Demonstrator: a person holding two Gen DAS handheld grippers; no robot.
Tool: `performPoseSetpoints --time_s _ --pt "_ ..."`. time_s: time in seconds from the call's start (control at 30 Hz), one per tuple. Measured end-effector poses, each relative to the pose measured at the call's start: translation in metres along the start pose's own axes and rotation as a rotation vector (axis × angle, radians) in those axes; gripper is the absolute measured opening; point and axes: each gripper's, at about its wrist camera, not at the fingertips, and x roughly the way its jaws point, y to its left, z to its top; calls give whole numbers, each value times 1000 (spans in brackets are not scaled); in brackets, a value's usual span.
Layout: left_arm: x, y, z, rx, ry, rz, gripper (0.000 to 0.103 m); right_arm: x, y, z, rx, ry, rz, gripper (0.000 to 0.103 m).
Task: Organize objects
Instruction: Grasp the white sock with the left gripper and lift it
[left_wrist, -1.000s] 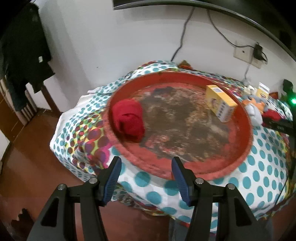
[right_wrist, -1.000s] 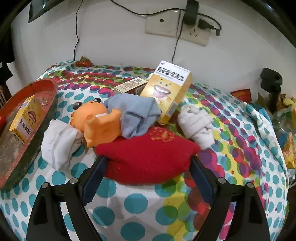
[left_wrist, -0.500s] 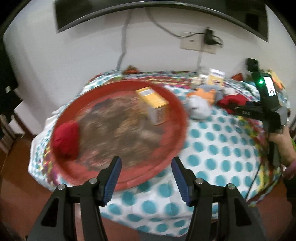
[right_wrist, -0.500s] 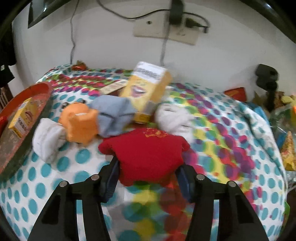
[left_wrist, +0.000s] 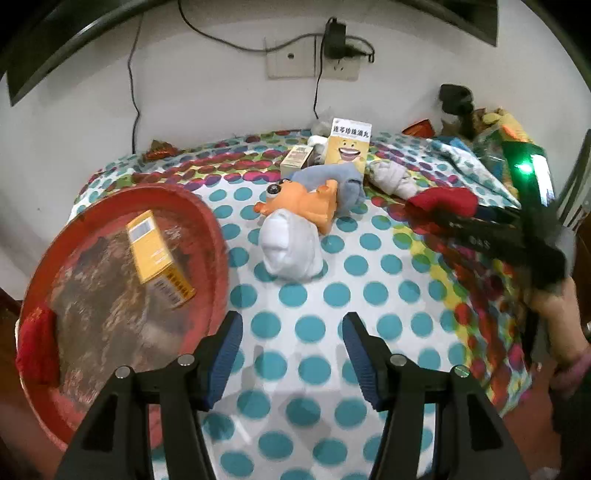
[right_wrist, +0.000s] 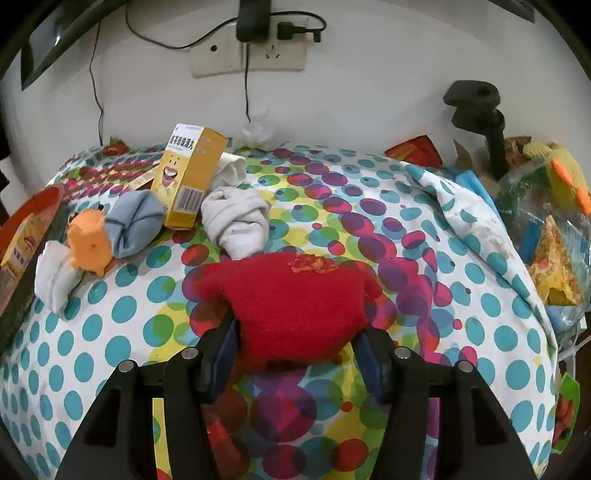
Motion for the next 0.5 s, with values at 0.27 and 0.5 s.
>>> performPoseSetpoints --time_s 0.27,0.5 --pt "45 -5 31 -8 25 0 58 2 -2 1 10 9 12 58" --pt "74 -3 53 -24 39 84 58 2 -3 0 17 9 17 58"
